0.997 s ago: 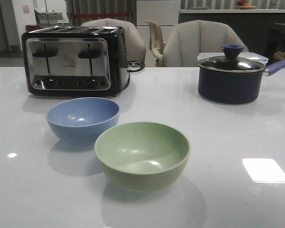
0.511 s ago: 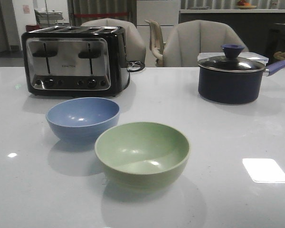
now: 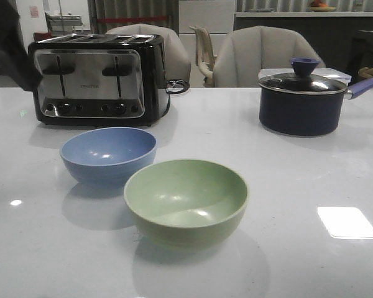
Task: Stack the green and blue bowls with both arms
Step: 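Reach the left gripper down into the light blue bowl rim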
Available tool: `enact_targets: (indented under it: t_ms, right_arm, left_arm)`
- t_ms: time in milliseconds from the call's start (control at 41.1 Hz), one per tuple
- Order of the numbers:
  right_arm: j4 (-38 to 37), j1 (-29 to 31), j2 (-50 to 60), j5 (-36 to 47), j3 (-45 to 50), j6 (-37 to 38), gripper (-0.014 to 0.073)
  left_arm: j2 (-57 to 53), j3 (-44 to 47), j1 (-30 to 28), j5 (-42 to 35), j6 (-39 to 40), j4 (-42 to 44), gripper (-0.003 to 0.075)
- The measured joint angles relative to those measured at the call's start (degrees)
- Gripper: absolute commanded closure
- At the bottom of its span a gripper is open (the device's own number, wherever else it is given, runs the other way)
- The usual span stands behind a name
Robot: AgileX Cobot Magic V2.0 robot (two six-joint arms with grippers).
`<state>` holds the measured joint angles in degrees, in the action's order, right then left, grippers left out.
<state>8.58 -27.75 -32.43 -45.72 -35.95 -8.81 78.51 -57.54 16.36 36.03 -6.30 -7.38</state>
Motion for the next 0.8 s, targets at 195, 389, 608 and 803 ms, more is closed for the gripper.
enact_targets:
  t_ms: [195, 389, 608, 803]
  right_arm:
    - [0.00, 0.00, 0.00, 0.00, 0.00, -0.12, 0.0172]
    - [0.00, 0.00, 0.00, 0.00, 0.00, -0.12, 0.0172]
    - [-0.10, 0.00, 0.00, 0.00, 0.00, -0.22, 0.0172]
    - [-0.10, 0.00, 0.00, 0.00, 0.00, -0.22, 0.0172]
  left_arm:
    - [11.21, -5.90, 0.00, -1.12, 0.00, -0.12, 0.0115]
    - [19.60, -9.25, 0.00, -4.15, 0.00, -0.35, 0.0115]
    - [25.67, -9.60, 0.00, -8.45, 0.00, -0.71, 0.0132]
    - [27.98, -9.60, 0.00, -10.04, 0.00, -1.39, 0.0382]
